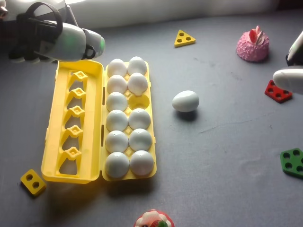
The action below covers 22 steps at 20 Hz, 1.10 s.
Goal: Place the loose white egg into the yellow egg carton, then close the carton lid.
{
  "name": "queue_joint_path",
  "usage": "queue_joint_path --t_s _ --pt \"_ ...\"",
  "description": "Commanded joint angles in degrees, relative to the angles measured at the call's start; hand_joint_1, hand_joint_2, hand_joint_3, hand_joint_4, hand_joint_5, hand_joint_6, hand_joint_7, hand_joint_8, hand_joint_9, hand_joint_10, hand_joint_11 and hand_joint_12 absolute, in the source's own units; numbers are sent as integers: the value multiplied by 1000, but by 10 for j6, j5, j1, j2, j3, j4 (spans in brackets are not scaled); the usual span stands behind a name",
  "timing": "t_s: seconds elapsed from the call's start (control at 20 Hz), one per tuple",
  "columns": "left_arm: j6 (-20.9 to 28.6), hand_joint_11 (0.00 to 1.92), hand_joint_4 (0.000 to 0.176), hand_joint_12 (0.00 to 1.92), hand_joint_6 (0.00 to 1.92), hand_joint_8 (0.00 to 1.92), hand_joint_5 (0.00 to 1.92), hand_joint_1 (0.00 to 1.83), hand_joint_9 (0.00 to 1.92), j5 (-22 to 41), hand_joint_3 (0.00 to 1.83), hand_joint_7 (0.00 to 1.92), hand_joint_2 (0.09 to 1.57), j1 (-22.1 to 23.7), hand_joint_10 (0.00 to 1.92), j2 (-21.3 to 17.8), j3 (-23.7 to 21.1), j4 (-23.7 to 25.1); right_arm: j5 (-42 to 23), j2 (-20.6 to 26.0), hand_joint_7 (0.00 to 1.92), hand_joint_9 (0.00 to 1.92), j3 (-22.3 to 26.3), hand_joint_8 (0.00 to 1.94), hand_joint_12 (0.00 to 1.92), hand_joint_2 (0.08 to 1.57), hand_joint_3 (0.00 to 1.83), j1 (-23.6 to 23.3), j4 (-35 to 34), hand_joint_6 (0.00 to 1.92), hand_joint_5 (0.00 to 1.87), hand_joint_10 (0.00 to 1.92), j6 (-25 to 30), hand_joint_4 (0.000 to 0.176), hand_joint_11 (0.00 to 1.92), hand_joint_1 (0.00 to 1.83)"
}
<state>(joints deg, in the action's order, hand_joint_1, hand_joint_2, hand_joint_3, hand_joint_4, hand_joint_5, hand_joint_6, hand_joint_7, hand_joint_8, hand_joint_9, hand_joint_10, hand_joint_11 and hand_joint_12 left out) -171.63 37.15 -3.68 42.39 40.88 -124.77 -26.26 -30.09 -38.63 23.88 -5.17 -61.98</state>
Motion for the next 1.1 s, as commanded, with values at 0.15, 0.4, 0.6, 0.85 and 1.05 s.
queue_joint_path --t_s 0.15,0.4,0.6,0.85,1.05 --pt "-1 0 0 218 8 3 54 73 44 -21 6 27 1400 9 8 -1 3 27 -82 0 179 146 2 6 380 1205 6 4 -30 10 111 19 -35 0 0 0" --pt "-1 0 0 181 3 2 40 7 45 -19 3 22 1414 2 3 -3 3 27 -169 -12 188 165 3 3 505 1162 0 47 -87 2 109 10 -87 0 0 129" --pt "-1 0 3 256 10 5 59 63 68 -19 0 43 1406 -6 9 -5 2 26 -187 -50 159 176 2 1 521 1078 0 57 -183 3 87 7 -162 0 0 281" --pt "-1 0 6 169 2 0 35 93 36 -12 0 24 1400 -14 2 -7 6 21 -124 -119 45 96 -15 0 529 985 0 8 -372 0 1 0 -236 23 0 937" --pt "-1 0 0 140 7 3 54 75 33 -14 2 28 1407 -22 1 -9 7 21 -128 -201 87 133 -64 3 602 1025 4 -25 -519 13 68 10 -306 26 0 1105"
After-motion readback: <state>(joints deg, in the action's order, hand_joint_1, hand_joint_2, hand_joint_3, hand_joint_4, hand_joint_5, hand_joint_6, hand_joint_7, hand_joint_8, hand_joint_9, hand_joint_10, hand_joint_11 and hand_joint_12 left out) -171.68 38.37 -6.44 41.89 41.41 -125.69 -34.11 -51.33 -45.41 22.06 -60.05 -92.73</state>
